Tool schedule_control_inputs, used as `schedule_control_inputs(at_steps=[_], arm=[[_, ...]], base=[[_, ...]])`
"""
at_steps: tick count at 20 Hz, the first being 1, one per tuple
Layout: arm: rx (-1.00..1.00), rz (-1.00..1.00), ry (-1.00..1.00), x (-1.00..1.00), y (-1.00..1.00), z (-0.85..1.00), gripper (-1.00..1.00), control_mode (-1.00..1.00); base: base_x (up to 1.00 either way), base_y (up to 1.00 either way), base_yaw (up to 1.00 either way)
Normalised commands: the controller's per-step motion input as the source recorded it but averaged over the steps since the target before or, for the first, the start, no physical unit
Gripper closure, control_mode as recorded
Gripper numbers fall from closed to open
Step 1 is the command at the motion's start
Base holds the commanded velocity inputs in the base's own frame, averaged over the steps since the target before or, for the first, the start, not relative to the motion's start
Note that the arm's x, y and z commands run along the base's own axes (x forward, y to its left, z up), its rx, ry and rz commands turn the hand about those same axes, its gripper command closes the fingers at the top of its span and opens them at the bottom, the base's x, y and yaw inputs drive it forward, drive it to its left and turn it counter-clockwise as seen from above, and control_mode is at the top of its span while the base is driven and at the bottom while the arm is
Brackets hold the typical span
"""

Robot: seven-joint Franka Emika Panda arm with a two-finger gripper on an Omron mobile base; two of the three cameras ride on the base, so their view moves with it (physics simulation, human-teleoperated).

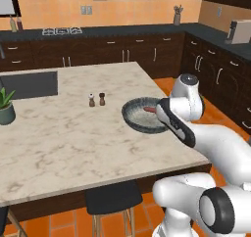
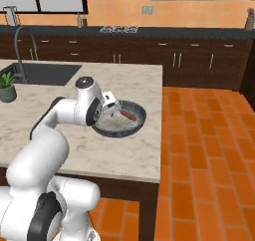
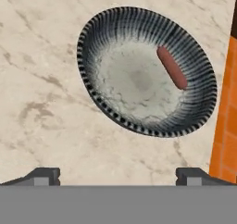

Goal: Place one bun and one sausage from the bowl on each plate.

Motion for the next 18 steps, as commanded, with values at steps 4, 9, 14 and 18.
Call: schedule_control_inputs(at_steps=[4, 9, 14, 18], arm=[[-0.11, 0.00, 0.12, 1.00, -0.29, -0.77, -1.00, -1.00], [0.00, 0.03, 0.11, 0.90, -0.30, -0.10, -1.00, -1.00], [0.00, 0.06, 0.00, 0.63, -0.03, -0.23, -1.00, -1.00], [0.00, 0.00, 0.00, 0.01, 0.00, 0.00, -1.00, -1.00]], base=[[0.00, 0.00, 0.00], [0.00, 0.00, 0.00], [0.00, 0.00, 0.00], [0.00, 0.00, 0.00]])
